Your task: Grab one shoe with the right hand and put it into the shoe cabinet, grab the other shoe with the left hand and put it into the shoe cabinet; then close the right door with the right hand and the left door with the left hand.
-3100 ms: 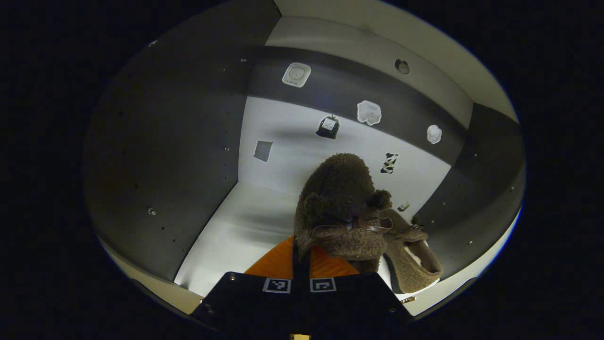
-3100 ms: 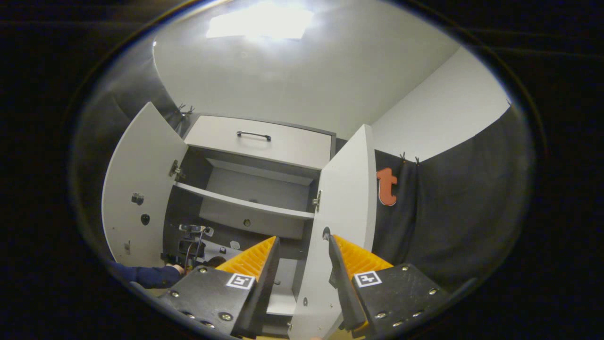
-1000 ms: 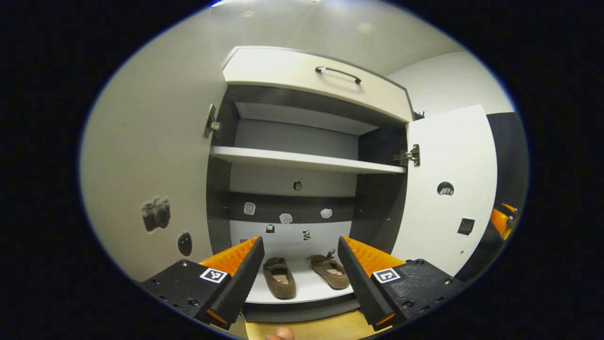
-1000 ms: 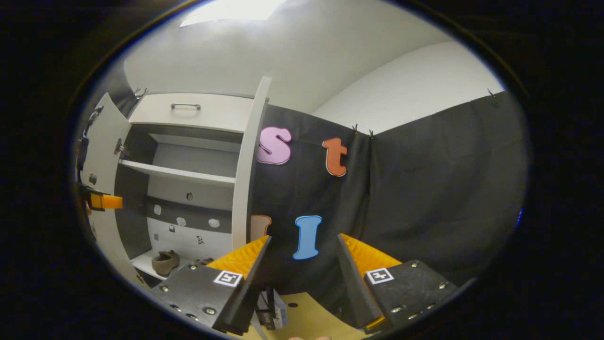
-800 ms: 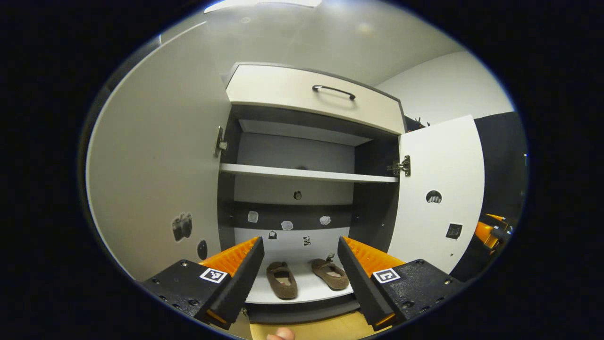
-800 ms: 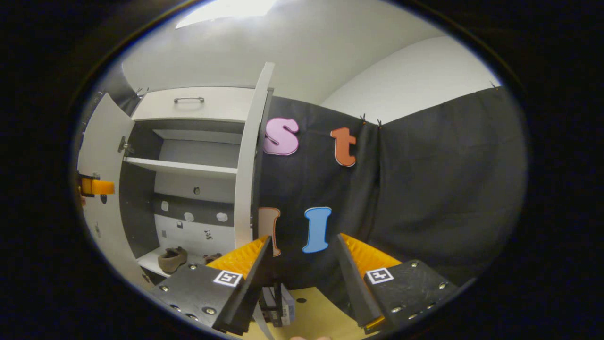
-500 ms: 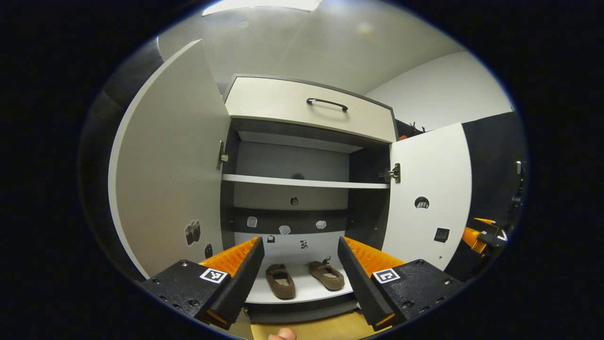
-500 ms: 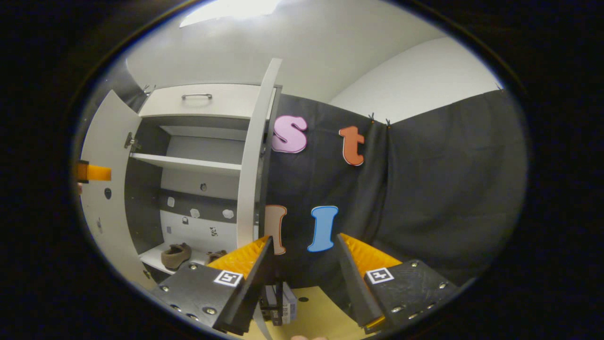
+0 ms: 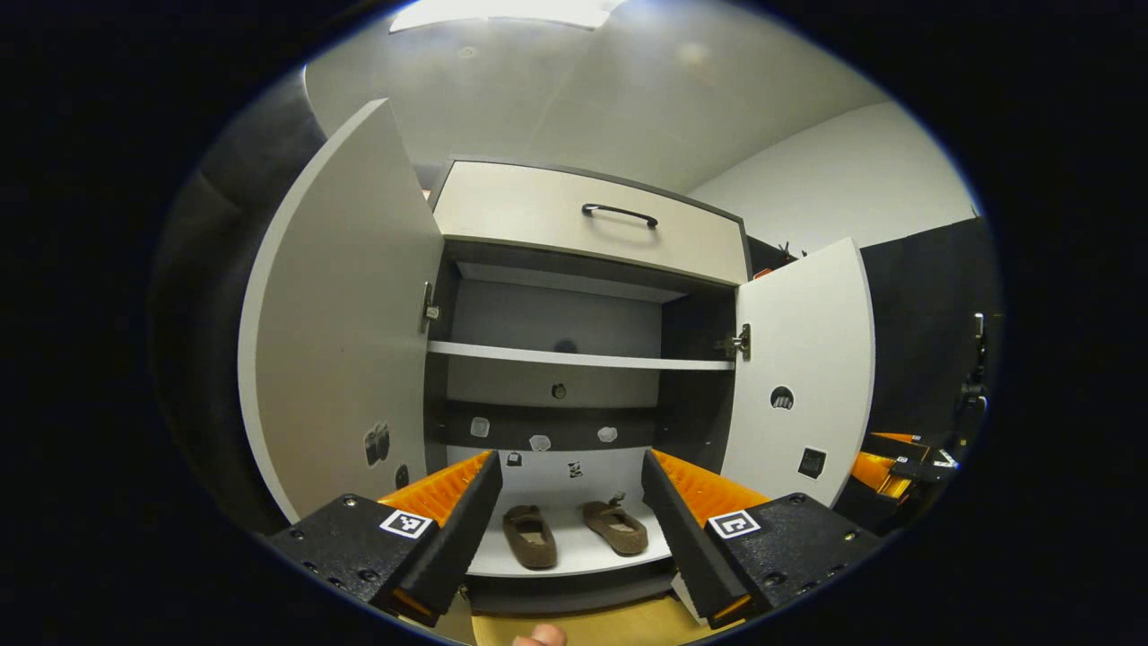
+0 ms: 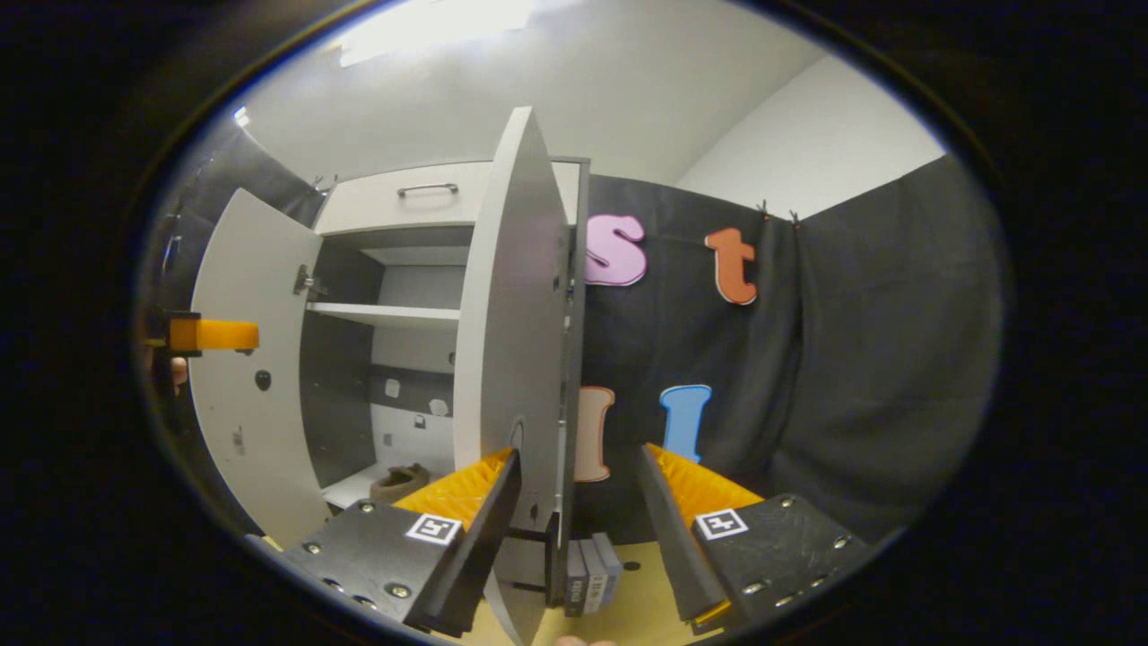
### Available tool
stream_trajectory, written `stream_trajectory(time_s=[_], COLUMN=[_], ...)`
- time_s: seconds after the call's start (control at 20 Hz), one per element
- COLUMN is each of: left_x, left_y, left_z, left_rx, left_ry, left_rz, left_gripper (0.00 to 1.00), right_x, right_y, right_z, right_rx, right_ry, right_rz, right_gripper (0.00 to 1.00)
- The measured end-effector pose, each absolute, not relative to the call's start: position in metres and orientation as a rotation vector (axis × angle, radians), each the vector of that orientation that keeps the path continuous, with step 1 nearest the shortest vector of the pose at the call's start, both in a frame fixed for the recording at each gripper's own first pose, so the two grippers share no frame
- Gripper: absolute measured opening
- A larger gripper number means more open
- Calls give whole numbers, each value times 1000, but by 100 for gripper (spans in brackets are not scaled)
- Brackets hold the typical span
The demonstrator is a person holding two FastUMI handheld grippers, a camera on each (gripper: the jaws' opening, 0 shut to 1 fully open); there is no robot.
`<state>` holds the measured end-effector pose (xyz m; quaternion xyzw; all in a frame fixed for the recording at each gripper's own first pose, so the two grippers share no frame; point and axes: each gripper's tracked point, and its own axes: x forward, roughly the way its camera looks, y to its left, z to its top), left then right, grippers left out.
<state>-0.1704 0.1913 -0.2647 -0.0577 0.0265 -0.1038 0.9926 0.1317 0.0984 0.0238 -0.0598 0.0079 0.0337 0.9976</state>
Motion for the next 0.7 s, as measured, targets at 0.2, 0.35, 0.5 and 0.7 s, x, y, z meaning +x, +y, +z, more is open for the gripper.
stream_trajectory(time_s=[0.2,0.35,0.5,0.7], left_x=[-178,-185,-191,-200], left_y=[201,215,223,236], left_z=[-269,-267,-263,-255], left_rx=[-116,-115,-101,-83], left_ry=[71,68,58,41], left_rz=[-174,-150,-129,-97], left_gripper=[93,96,93,92], right_x=[140,150,160,175], right_y=[131,151,171,199], right_z=[17,12,5,-7], right_rx=[-92,-94,-72,-48], right_ry=[27,33,44,69], right_rz=[152,197,241,296], right_gripper=[80,80,80,77])
